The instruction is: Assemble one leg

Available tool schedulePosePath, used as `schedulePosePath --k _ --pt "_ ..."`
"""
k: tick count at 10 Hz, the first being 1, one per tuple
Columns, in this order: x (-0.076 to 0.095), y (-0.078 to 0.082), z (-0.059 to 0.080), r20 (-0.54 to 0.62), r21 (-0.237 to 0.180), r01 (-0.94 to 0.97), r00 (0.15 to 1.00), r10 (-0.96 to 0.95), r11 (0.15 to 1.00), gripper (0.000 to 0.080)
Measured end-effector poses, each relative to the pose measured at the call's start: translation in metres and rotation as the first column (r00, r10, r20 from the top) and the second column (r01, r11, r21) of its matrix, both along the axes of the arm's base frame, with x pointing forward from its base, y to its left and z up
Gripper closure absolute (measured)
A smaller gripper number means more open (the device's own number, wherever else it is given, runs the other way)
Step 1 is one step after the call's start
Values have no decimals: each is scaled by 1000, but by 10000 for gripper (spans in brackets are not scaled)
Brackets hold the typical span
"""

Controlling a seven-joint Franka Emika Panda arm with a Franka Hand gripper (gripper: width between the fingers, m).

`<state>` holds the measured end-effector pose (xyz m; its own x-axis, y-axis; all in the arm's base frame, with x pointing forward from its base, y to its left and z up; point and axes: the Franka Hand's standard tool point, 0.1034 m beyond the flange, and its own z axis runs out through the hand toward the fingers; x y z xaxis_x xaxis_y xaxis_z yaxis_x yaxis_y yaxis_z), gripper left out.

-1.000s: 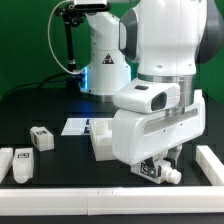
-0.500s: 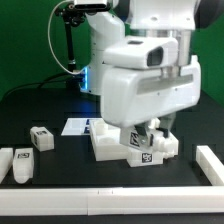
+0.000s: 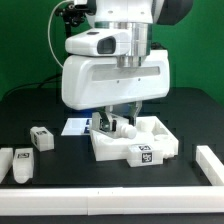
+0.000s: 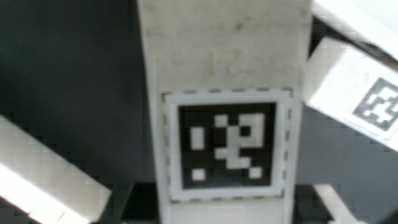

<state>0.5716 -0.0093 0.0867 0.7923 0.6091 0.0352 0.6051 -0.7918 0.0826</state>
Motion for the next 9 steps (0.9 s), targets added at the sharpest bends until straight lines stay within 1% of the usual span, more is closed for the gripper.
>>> schedulePosePath --k 2,3,4,5,6,7,8,9 --pt "0 -1 0 -4 0 3 1000 -3 1000 514" --pt "-2 -9 4 -26 -2 -7 1000 7 1000 514" --pt "-11 -29 11 -54 -6 -14 998 14 1000 514" --pt "-28 -52 16 -73 -6 -7 997 7 1000 514" --pt "-57 -72 15 -97 2 31 995 -31 1000 514" --pt "-79 -83 12 -121 9 79 990 -77 997 514" --pt "-85 -80 11 -145 8 146 979 -143 989 514" --pt "-83 -79 10 -143 9 125 982 -123 992 514"
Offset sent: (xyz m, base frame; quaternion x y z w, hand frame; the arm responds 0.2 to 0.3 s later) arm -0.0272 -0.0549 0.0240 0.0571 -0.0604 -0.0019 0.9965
